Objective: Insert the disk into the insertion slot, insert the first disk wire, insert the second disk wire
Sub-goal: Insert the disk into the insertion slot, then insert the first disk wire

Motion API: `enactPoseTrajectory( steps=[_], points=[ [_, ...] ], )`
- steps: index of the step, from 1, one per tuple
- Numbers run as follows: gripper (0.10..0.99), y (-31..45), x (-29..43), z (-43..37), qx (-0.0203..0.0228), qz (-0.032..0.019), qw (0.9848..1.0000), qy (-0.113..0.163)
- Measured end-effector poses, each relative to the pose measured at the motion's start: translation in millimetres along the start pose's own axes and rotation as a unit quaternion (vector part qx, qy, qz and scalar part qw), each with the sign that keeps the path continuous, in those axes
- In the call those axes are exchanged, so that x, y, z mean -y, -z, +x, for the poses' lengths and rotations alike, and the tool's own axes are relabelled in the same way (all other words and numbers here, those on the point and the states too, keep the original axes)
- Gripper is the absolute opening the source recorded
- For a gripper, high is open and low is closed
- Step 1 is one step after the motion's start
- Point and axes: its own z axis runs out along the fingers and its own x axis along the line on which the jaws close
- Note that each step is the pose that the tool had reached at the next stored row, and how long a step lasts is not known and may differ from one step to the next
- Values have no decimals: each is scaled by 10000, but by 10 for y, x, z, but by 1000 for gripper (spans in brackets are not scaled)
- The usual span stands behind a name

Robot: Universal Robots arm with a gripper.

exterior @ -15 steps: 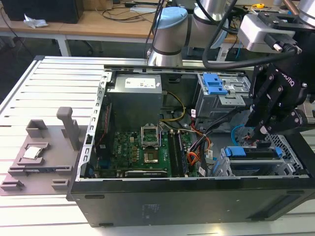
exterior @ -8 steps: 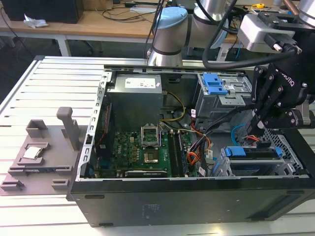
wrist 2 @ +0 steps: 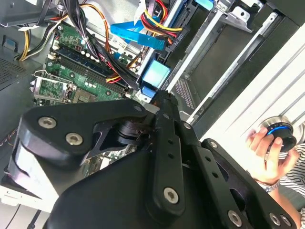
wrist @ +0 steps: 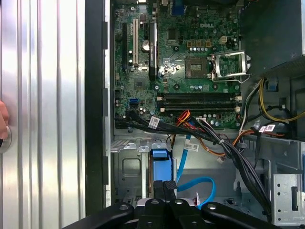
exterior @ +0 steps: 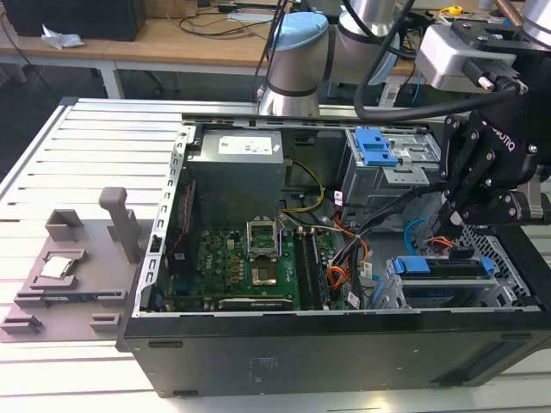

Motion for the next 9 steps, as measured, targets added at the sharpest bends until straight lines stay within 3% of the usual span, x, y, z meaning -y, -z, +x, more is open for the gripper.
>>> enactPoseTrajectory(
  steps=[5, 9],
  points=[
    [106, -12, 1, 17, 1, 0, 10000, 0],
    [106, -97, 64, 19, 0, 0, 10000, 0]
  ],
)
